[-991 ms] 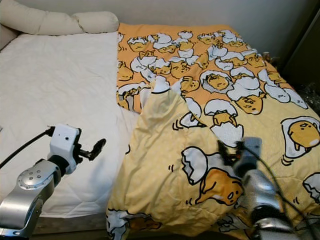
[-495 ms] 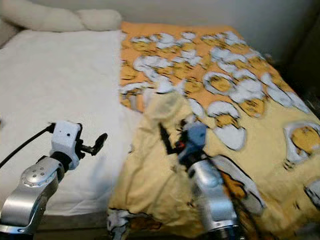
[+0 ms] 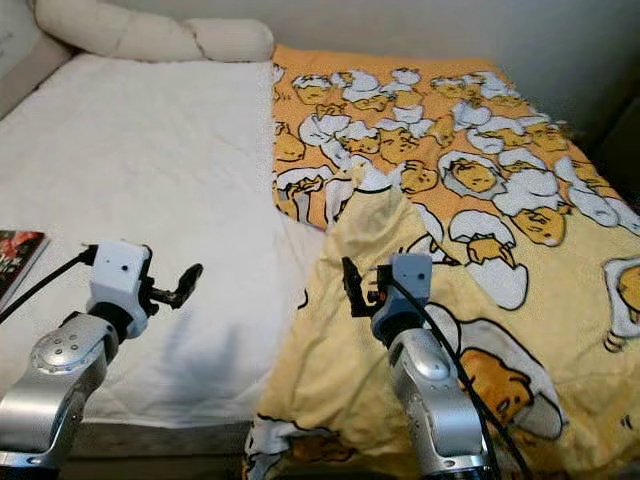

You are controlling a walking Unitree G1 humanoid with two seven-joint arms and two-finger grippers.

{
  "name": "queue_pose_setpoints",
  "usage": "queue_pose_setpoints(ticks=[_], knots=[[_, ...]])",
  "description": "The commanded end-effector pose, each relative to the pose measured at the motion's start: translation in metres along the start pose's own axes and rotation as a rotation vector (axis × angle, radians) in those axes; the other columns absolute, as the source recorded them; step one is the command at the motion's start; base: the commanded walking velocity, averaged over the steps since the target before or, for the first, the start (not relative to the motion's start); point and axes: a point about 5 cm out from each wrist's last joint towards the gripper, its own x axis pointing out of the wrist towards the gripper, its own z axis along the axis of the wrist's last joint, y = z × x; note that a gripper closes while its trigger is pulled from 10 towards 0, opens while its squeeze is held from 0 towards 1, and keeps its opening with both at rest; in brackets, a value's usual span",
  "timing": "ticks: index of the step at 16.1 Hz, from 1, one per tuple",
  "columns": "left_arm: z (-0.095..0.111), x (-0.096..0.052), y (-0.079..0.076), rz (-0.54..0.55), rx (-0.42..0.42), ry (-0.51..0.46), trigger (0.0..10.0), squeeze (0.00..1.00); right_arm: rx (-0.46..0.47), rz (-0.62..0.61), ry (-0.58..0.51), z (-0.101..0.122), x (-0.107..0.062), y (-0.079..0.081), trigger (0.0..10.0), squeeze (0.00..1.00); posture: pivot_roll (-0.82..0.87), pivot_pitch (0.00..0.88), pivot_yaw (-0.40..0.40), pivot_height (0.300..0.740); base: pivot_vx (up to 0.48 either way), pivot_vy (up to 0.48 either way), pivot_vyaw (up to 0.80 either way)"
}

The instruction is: Clean up the room

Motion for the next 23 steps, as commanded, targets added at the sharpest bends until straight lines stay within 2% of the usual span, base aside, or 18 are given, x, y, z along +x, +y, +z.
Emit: queue_pose_setpoints(ticks=[1, 11, 16, 18, 19, 20, 23], knots=[[0.003, 0.003, -0.002, -0.004, 0.013, -0.009, 10.0, 0.48, 0.001, -0.042, 0.026, -0.004, -0.002, -0.006, 10.0, 0.00, 0.06, 0.000, -0.034, 0.740, 0.000, 0.360, 0.00], [0.005, 0.007, 0.001, -0.035, 0.050, -0.011, 10.0, 0.48, 0.031, -0.081, 0.065, -0.020, -0.006, -0.001, 10.0, 0.00, 0.06, 0.000, -0.007, 0.740, 0.000, 0.364, 0.00], [0.004, 0.006, 0.003, -0.037, 0.053, -0.014, 10.0, 0.48, 0.046, -0.082, 0.081, -0.025, -0.004, -0.003, 10.0, 0.00, 0.08, 0.000, -0.019, 0.740, 0.000, 0.365, -0.09], [0.008, 0.008, 0.000, -0.034, 0.058, -0.044, 10.0, 0.50, 0.025, -0.054, 0.083, -0.023, -0.001, -0.001, 10.0, 0.00, 0.08, 0.000, -0.028, 0.740, 0.000, -0.240, -0.66], [0.007, 0.008, 0.000, -0.032, 0.054, -0.039, 10.0, 0.49, 0.013, -0.056, 0.079, -0.022, -0.001, -0.002, 10.0, 0.00, 0.08, 0.000, -0.029, 0.740, 0.000, -0.480, 0.00], [0.005, 0.009, -0.001, -0.020, 0.014, -0.035, 10.0, 0.48, 0.008, -0.058, 0.080, -0.022, 0.000, -0.003, 10.0, 0.00, 0.08, 0.000, -0.032, 0.740, 0.000, 0.000, 0.00], [-0.001, 0.005, 0.001, -0.008, 0.013, -0.022, 10.0, 0.48, 0.005, -0.055, 0.087, -0.022, 0.002, -0.005, 10.0, 0.00, 0.08, 0.000, -0.047, 0.740, 0.000, 0.000, 0.00]])
